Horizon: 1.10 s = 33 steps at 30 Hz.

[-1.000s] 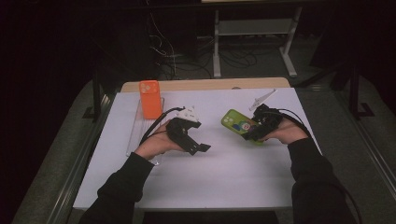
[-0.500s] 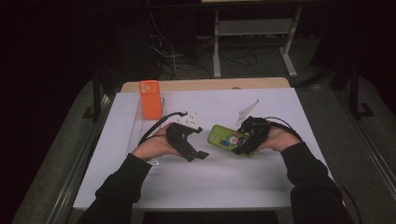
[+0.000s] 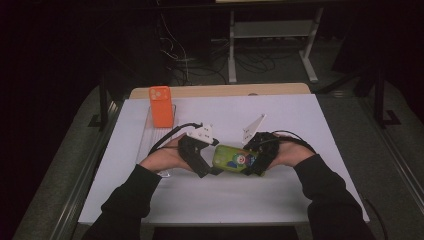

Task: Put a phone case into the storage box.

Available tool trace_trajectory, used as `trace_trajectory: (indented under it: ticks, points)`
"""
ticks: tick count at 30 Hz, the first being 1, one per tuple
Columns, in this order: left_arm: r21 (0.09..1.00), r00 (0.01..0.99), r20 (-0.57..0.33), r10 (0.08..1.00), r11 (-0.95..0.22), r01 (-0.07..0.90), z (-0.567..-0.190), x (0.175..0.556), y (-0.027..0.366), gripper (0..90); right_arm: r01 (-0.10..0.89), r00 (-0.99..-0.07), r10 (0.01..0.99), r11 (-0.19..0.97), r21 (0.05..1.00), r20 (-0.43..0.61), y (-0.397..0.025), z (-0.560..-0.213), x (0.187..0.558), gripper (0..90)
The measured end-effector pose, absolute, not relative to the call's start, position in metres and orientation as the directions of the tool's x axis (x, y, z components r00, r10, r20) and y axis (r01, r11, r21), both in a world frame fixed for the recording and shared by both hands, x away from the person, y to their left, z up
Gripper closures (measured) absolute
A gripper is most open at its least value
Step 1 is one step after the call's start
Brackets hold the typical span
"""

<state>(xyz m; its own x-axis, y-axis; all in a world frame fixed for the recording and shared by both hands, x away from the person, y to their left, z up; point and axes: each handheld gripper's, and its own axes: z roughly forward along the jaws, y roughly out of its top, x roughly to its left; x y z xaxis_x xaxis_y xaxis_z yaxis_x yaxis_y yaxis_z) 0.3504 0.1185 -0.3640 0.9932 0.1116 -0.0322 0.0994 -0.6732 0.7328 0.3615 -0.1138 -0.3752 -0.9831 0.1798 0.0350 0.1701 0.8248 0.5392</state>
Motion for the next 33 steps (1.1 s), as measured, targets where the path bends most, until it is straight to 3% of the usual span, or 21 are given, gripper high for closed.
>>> trace_trajectory:
  ticks: [26,33]
  points:
    - [0.631,0.999,-0.04,-0.018,-0.775,0.011,-0.383,0.338,0.097,2.7,0.046,-0.999,0.037,0.851,0.523,0.027,-0.084,-0.365,0.34,15.2]
    - [0.635,0.999,-0.032,-0.026,-0.772,0.0,-0.382,0.338,0.098,10.4,0.038,-0.999,0.026,0.849,0.527,0.03,-0.084,-0.364,0.339,15.2]
